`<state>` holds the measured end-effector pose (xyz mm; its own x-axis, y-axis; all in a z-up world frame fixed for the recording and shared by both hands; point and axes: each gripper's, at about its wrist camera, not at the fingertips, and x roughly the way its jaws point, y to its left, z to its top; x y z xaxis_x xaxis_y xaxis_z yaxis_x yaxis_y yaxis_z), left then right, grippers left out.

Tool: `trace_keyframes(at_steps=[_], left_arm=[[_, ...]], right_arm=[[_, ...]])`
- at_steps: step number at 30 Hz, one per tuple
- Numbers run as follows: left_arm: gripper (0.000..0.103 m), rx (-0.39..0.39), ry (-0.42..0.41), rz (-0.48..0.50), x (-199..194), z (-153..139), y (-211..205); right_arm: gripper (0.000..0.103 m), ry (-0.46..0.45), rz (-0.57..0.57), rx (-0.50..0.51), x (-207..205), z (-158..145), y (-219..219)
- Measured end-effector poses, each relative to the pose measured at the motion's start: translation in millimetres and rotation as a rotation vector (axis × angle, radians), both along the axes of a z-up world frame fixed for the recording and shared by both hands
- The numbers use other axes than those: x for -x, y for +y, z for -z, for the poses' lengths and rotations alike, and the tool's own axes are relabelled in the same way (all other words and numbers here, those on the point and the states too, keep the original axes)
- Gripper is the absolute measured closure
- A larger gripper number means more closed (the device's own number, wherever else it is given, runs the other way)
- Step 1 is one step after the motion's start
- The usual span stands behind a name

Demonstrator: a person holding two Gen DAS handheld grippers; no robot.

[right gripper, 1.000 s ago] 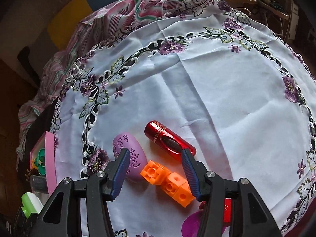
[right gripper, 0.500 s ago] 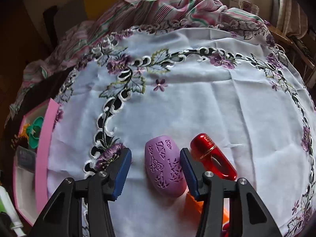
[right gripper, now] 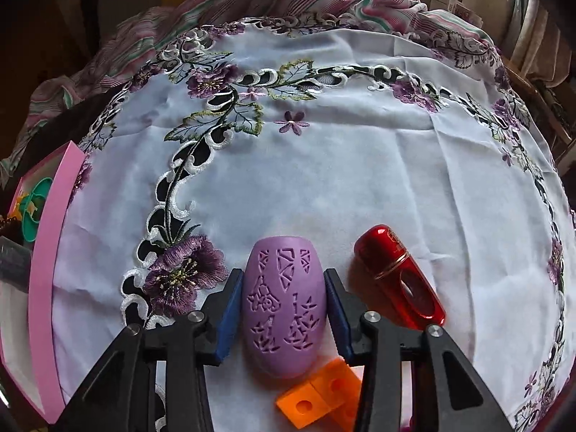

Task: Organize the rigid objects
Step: 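Lower the green device into the tray and open the left tool while the right tool grasps the purple egg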

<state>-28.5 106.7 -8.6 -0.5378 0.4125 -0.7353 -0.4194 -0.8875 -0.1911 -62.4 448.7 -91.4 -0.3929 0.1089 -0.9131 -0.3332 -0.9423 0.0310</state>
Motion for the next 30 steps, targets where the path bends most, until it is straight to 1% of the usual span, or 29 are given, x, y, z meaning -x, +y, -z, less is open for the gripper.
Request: trace_keyframes(at_steps=[2,6,11,22,27,30], left_arm=[[0.038,0.005,-0.005,-0.017,1.1,2.2,-5.5],[0.038,0.04,0.022,-0.038,-2.2,2.2,-11.3],[0.037,0.059,0.036,-0.056,-4.3,1.8,-17.6],[0.037,0.066,0.014,-0.074,-4.8,6.1,-29.0],[0.037,0.055,-0.013,-0.083,-1.1,11.4,-37.1],[0.038,0.028,-0.041,-0.079,5.4,14.4,-46.3]], right_arm=[[0.059,-0.003,-0.011,-0.021,0.6,0.2,-2.8],[0.059,0.004,-0.001,0.019,-0.2,0.6,3.7],[0.058,0.016,-0.002,0.017,-1.5,2.1,3.8],[0.059,0.02,-0.039,-0.037,-1.2,1.8,-3.9],[0.059,0.021,-0.05,-0.057,-0.2,3.4,-8.8],[0.059,0.022,-0.053,-0.06,-0.5,4.5,-10.8]])
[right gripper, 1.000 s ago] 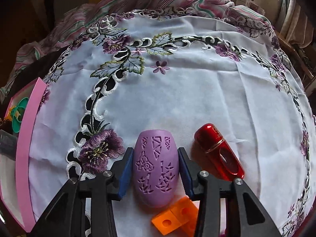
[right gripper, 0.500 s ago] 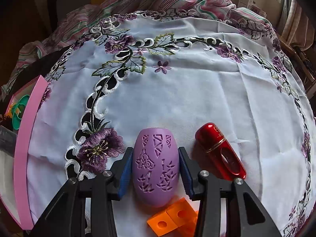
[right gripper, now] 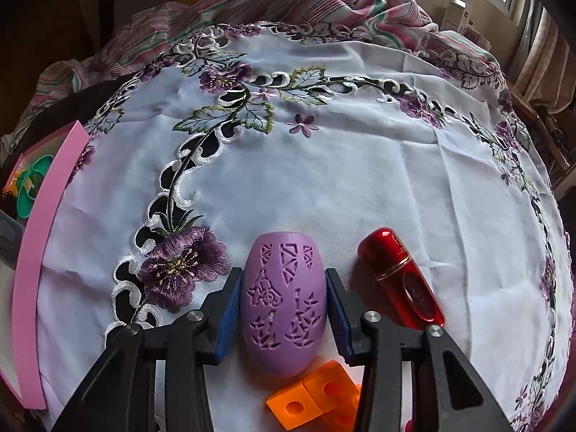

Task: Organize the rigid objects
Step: 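Lower the green device into the tray and open the left tool while the right tool grasps the purple egg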

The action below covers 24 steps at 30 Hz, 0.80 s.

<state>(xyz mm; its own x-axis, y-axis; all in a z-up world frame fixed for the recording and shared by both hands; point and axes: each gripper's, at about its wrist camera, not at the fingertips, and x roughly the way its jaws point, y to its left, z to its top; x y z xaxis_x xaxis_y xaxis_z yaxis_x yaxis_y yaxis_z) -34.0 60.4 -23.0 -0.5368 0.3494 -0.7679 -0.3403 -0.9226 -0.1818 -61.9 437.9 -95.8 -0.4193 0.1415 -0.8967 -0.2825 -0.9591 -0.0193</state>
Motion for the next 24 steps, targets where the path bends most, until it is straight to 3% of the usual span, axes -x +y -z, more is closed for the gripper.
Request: trace_keyframes(at_steps=[7,19,24], left_arm=[[0.037,0.017,-0.03,-0.022,35.7,8.8,-9.1],[0.037,0.108,-0.084,-0.009,98.6,38.9,14.0],[0.037,0.153,-0.039,-0.014,112.4,44.5,24.8]], right_arm=[[0.059,-0.005,0.0,-0.02,1.2,0.3,-4.6],[0.059,-0.011,-0.002,-0.022,2.2,0.6,-4.8],[0.059,-0.012,-0.006,-0.02,3.4,0.7,-4.6]])
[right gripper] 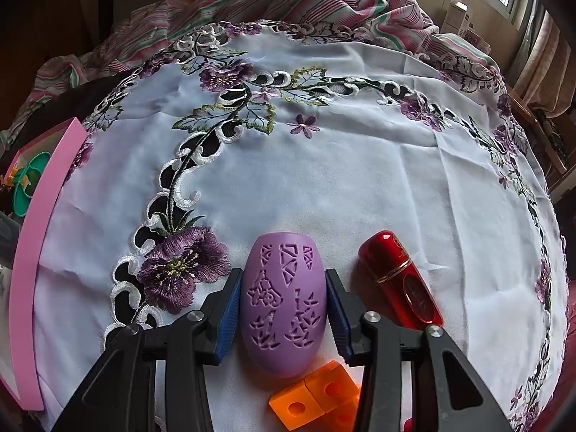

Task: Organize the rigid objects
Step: 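Lower the green device into the tray and open the left tool while the right tool grasps the purple egg, then carry the purple egg toward the tray with the right tool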

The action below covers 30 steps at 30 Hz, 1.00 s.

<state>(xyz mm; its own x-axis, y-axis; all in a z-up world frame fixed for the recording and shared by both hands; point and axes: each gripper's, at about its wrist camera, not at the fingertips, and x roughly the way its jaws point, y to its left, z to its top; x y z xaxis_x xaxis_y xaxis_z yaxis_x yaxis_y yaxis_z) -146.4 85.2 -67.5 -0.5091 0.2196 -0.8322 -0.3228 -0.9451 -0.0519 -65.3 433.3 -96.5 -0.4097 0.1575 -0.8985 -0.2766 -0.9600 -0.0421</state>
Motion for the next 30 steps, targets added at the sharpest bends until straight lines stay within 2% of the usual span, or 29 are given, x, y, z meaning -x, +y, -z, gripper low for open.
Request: trace_keyframes(at_steps=[4,6,10,15,21,30], left_arm=[[0.036,0.003,0.019,-0.011,0.7,-2.8,-0.6],[0.033,-0.01,0.026,-0.015,-3.3,-6.2,-2.9],[0.027,0.012,0.093,-0.035,-17.3,-18.2,-5.4],[0.026,-0.033,0.118,-0.078,-40.1,-31.8,-16.0],[0.026,-0.036,0.138,-0.137,-74.6,-39.1,-22.2],[0.026,-0.031,0.145,-0.133,-100.1,-41.4,-27.6]], right_arm=[[0.059,-0.001,-0.002,0.0,0.8,-0.4,0.0],[0.059,-0.001,-0.002,0.001,1.0,-0.3,0.2],[0.059,0.0,-0.002,-0.001,0.9,-0.4,0.7],[0.059,-0.001,-0.005,-0.007,0.9,-0.6,0.3],[0.059,0.0,-0.011,-0.023,0.2,-0.9,-2.2],[0.059,0.005,-0.009,-0.034,-0.6,-1.3,-4.3]])
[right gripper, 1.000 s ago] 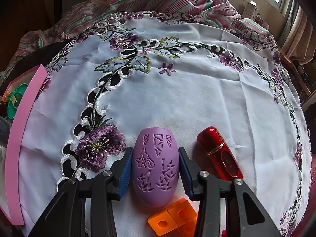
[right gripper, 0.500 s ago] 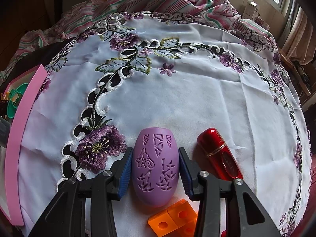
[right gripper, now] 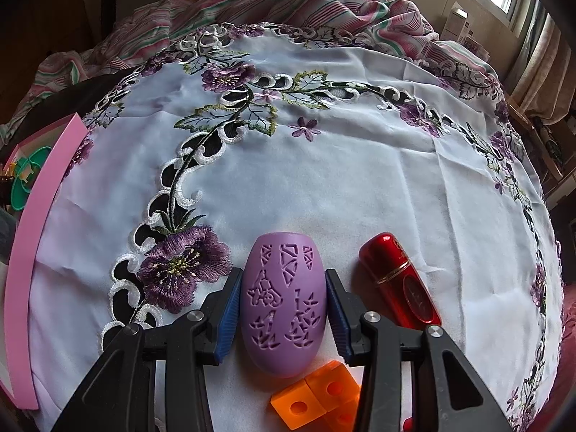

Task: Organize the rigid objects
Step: 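Carry the purple egg toward the tray with the right tool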

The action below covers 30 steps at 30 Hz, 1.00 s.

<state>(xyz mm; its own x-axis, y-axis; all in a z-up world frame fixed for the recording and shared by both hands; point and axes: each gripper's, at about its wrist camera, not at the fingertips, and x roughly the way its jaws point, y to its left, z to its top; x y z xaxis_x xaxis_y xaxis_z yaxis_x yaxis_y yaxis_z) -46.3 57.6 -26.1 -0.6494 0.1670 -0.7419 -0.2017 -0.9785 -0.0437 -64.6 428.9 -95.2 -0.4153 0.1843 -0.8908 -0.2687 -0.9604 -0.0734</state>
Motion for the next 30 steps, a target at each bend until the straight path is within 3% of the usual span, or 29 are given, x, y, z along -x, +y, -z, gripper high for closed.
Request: trace_keyframes(at_steps=[30], left_arm=[[0.027,0.011,-0.018,-0.036,-4.5,5.1,-12.4]], right_arm=[[0.059,0.01,-0.012,0.024,0.1,-5.5,-5.9]])
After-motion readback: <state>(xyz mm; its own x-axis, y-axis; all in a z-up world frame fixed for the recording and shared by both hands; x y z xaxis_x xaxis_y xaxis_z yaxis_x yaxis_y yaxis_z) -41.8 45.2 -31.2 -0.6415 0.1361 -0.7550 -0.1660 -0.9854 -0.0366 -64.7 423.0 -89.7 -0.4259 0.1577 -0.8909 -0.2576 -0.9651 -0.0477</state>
